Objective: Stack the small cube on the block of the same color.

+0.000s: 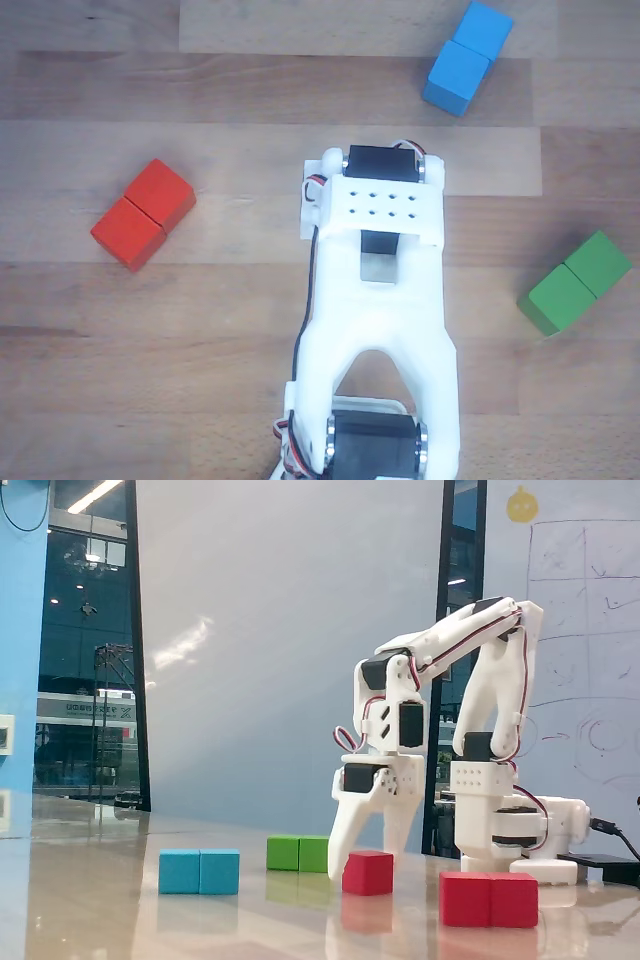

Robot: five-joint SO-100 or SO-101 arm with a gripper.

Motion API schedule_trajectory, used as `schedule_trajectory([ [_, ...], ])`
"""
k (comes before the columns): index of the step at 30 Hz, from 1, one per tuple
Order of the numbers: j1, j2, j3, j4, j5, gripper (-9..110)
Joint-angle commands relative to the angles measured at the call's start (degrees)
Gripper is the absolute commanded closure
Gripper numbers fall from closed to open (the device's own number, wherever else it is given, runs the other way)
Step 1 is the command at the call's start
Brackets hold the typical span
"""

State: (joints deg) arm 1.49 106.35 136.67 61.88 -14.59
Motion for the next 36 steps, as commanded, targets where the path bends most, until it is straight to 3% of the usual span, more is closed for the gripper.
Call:
schedule_trajectory([
  [1, -0.1, 0.0, -0.5, -1.1, -0.4, 67],
  [13, 0.0, -0.1, -0.3, -1.3, -0.4, 83],
  [36, 0.1, 1.0, 2.2, -4.7, 0.4, 92],
])
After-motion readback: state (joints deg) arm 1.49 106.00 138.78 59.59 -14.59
